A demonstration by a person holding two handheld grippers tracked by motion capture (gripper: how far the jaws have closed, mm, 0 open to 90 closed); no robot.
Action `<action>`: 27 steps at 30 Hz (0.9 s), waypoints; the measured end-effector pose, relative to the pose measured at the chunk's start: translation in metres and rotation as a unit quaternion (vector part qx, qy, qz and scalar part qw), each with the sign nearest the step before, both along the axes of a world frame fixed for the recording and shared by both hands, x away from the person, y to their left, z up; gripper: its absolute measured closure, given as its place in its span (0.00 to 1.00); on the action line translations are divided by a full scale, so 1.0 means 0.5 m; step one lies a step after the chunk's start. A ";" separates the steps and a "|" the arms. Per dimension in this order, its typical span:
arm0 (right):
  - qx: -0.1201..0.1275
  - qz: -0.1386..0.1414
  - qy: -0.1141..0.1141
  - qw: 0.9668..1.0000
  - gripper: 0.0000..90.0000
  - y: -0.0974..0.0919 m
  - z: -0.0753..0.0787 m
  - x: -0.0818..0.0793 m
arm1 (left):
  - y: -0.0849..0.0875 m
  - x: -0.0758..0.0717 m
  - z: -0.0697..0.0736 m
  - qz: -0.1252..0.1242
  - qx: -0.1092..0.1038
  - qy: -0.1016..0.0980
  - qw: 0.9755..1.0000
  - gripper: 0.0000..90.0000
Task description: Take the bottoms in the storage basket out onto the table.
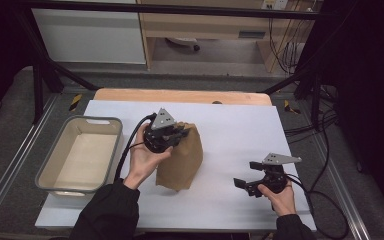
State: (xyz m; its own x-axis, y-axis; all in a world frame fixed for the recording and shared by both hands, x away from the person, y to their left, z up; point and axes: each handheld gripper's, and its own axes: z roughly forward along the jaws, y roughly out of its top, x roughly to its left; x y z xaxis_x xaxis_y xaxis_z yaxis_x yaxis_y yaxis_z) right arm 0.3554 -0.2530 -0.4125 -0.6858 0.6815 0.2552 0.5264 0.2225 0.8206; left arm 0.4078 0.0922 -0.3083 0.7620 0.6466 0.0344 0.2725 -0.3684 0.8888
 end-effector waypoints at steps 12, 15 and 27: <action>-0.002 0.000 0.001 1.000 0.01 0.001 -0.001 0.000 | -0.025 0.006 -0.034 -0.008 0.007 0.015 1.000 0.93; -0.003 0.000 0.001 1.000 0.01 0.001 -0.001 0.000 | -0.035 0.006 -0.046 -0.012 0.015 0.019 1.000 0.93; -0.004 0.000 0.001 1.000 0.01 0.001 -0.001 0.000 | -0.051 0.007 -0.095 -0.017 0.030 0.036 0.999 0.92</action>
State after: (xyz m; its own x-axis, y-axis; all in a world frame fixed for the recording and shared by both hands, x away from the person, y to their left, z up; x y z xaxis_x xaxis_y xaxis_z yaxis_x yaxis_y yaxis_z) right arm 0.3557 -0.2527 -0.4131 -0.6854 0.6837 0.2506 0.5275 0.2289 0.8181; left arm 0.4112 0.0669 -0.3557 0.7856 0.6185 0.0162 0.3220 -0.4310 0.8429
